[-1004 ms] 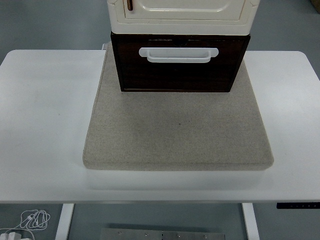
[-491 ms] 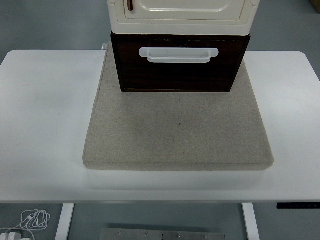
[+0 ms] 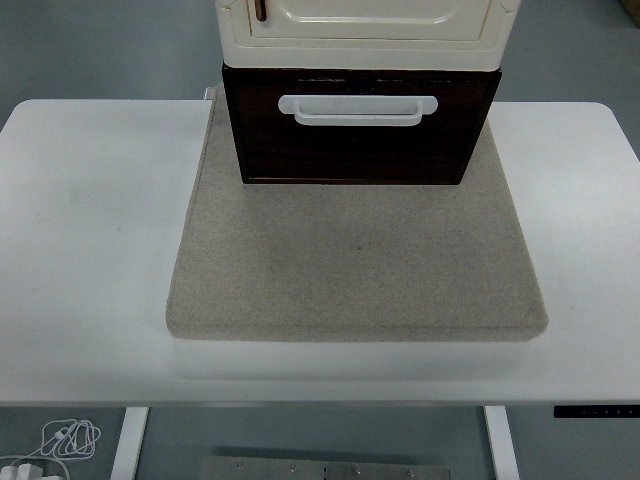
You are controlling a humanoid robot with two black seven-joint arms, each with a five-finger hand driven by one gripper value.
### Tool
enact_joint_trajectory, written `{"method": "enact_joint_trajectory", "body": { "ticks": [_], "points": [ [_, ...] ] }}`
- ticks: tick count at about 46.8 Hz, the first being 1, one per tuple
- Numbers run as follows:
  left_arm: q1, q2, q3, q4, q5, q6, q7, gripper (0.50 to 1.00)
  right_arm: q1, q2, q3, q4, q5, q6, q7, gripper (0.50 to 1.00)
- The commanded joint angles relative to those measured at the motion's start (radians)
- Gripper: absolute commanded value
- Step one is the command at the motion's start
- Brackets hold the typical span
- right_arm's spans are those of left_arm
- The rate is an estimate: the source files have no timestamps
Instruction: Open the drawer under the combination cabinet
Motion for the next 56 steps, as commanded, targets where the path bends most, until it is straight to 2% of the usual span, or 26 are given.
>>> {"method": "enact_joint_trajectory", "body": {
  "ticks": [1,5,11,17,25,29,41,56],
  "points": [
    [-0.042,-0.006,0.014,-0.025,0.0,-0.018,0.044,1.0,0.0,0.0,0.0,0.0,0.0,0.0,0.0,0.926],
    [-0.095,-0.024,0.051,-0.033,0.0,-0.024,0.082,1.0,0.0,0.0,0.0,0.0,0.0,0.0,0.0,0.926],
    [-0.198,-0.104,0.151,-0.033,0.001,-0.024,0.14,1.0,0.001,0.0,0.0,0.0,0.0,0.0,0.0,0.926],
    [-0.287,-0.148,0.246,-0.033,0.0,-0.024,0.18,1.0,0.0,0.0,0.0,0.0,0.0,0.0,0.0,0.926],
    [-0.37,-0.234,0.367,-0.033,0.0,-0.018,0.266,1.0,0.001,0.0,0.0,0.0,0.0,0.0,0.0,0.926],
    [-0.375,-0.279,0.399,-0.031,-0.003,-0.012,0.304,1.0,0.0,0.0,0.0,0.0,0.0,0.0,0.0,0.926],
    [-0.367,-0.429,0.458,0.005,-0.018,0.025,0.481,1.0,0.0,0.0,0.0,0.0,0.0,0.0,0.0,0.926],
    [-0.375,-0.523,0.505,0.094,-0.049,0.044,0.594,1.0,0.001,0.0,0.0,0.0,0.0,0.0,0.0,0.926]
  ]
}}
